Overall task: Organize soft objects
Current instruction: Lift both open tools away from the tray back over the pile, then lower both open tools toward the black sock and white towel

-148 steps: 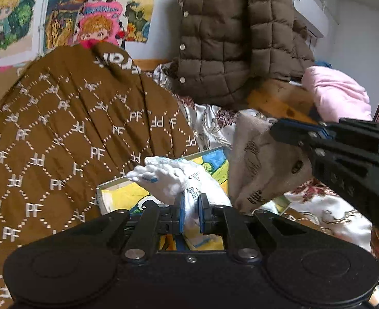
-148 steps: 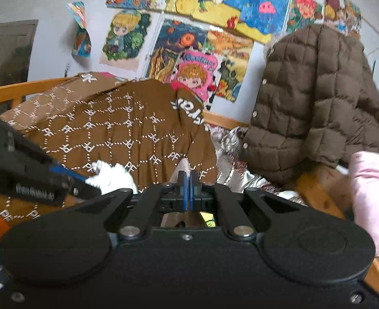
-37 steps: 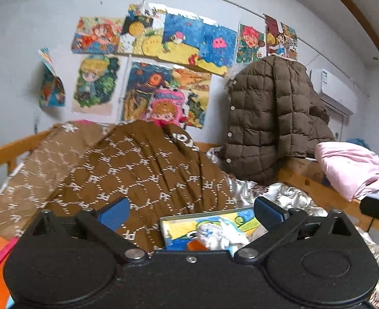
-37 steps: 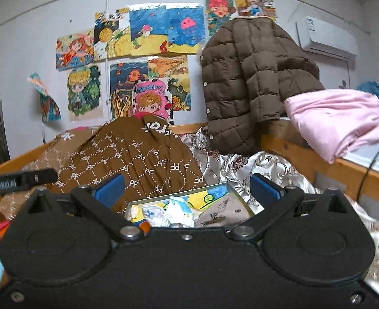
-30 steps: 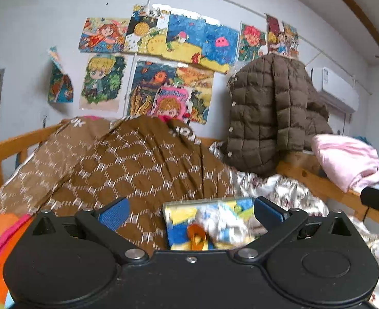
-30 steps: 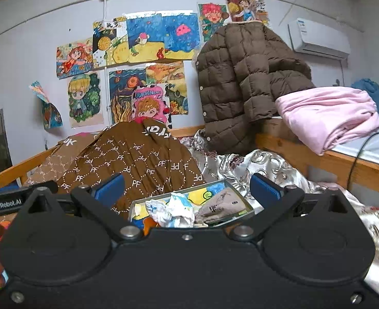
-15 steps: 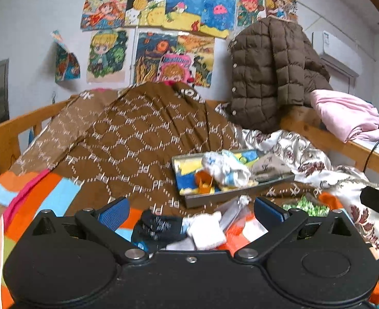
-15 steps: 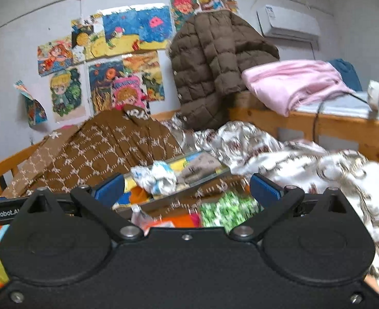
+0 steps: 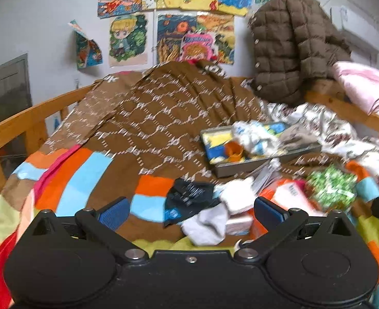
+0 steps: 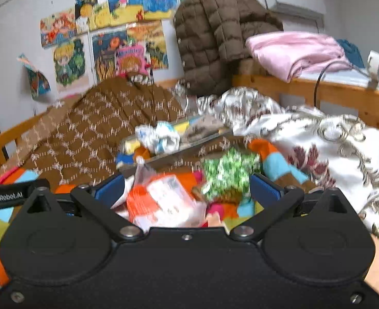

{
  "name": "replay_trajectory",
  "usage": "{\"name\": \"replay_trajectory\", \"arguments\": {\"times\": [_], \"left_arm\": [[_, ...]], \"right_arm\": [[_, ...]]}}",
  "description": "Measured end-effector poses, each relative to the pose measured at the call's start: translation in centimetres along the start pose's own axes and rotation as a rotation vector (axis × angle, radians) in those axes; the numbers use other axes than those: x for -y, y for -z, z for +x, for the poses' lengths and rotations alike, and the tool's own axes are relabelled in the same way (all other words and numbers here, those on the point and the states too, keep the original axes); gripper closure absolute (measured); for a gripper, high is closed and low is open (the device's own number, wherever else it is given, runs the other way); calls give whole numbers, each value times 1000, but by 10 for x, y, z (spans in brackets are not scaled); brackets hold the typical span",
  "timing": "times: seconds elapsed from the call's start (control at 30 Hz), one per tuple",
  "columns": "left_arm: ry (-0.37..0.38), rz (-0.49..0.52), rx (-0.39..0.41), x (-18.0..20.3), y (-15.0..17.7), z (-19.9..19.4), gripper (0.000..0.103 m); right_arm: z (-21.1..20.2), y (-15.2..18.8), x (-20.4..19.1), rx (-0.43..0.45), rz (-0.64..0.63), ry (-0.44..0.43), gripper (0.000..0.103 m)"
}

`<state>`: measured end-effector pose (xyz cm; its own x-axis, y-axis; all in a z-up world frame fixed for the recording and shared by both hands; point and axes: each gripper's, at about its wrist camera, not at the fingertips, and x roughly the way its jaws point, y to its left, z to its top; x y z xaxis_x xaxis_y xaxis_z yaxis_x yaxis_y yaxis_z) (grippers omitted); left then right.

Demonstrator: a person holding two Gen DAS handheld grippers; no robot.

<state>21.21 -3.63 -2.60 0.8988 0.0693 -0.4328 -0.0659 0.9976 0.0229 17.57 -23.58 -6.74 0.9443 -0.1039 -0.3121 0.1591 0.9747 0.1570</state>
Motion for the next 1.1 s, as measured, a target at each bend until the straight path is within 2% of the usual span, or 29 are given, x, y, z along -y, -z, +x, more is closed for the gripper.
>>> {"name": "replay_trajectory", "arguments": {"times": [0.1,0.37,0.67,0.87,1.1], "left_arm": [[-13,6,-35,-4,7,0,1],[-25,26,-71,-9,22,-3,1],[-49,59,-86,-7,25,-3,1],[-92,84,-106,-9,27,1,1],[-100,90,-138,-12,31,8,1]], "right_arm": [[7,6,-3,-36,-15,20,0],[20,14,-9,-129,-7,0,0],[19,19,-22,-178,-70,-37,0],[20,22,-33,-199,-120,-71,0],[31,25,-43,-241,-160,-116,1]]}}
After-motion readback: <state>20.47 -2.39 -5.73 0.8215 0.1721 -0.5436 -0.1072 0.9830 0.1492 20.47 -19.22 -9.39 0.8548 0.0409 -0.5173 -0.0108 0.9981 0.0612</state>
